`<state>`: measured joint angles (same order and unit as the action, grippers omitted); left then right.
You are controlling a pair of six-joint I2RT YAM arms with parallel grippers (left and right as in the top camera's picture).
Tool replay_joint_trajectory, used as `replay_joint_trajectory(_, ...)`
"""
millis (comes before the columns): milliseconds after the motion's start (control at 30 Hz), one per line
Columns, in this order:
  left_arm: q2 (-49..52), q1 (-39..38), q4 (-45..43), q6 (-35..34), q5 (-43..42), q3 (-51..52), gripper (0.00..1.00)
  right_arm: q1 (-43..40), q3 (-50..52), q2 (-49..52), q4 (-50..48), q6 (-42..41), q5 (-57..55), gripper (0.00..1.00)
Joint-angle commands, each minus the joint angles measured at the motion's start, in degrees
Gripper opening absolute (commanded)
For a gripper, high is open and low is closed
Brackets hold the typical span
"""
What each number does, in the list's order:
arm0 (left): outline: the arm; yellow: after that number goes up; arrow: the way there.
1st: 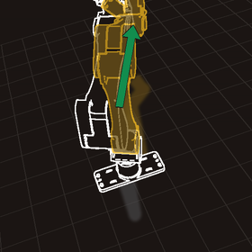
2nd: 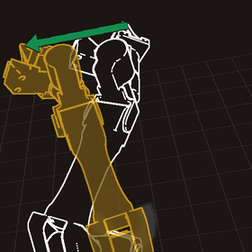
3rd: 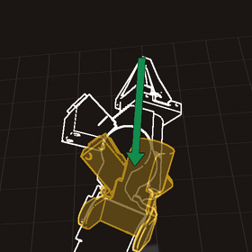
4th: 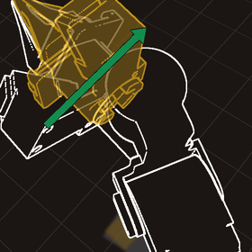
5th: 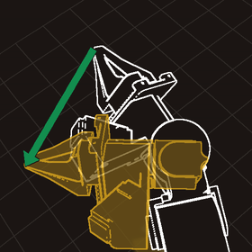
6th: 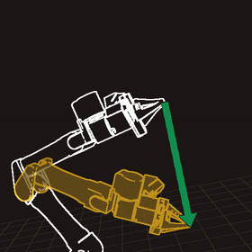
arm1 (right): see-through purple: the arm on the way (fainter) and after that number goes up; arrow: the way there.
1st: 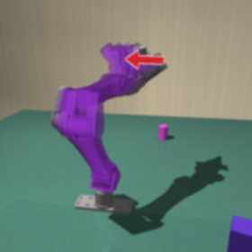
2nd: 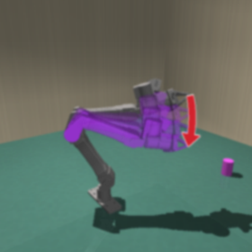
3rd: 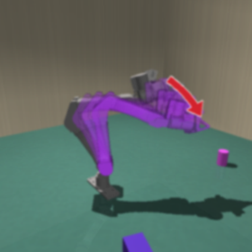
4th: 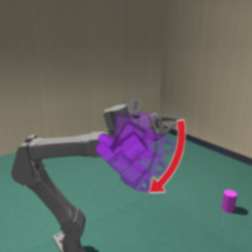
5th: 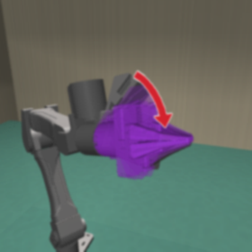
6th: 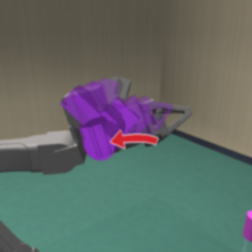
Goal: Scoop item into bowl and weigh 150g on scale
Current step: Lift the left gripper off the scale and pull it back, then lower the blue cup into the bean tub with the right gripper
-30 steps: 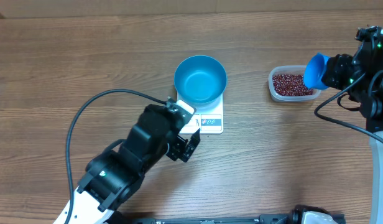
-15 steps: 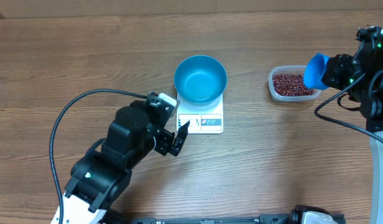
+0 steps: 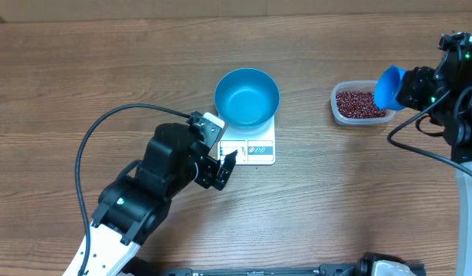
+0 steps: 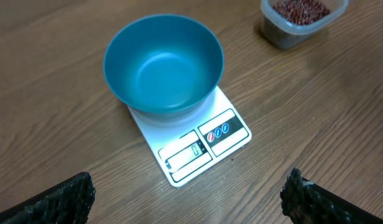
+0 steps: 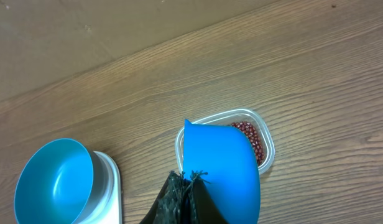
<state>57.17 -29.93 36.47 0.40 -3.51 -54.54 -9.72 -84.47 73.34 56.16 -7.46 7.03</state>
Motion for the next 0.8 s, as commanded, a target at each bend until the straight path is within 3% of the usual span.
replay_joint_trajectory(0,2.56,0.39,-0.02,1.11,-0.98,-1.11,1.0,-0.15,-1.42,-0.57,-0.5,0.07,-0.57,0.04)
replay_joint_trajectory(767,5.38,0.39,-0.46,1.11,-0.96,-1.11,1.0,-0.11,-1.42,-0.57,0.07,0.11,-0.28,0.04)
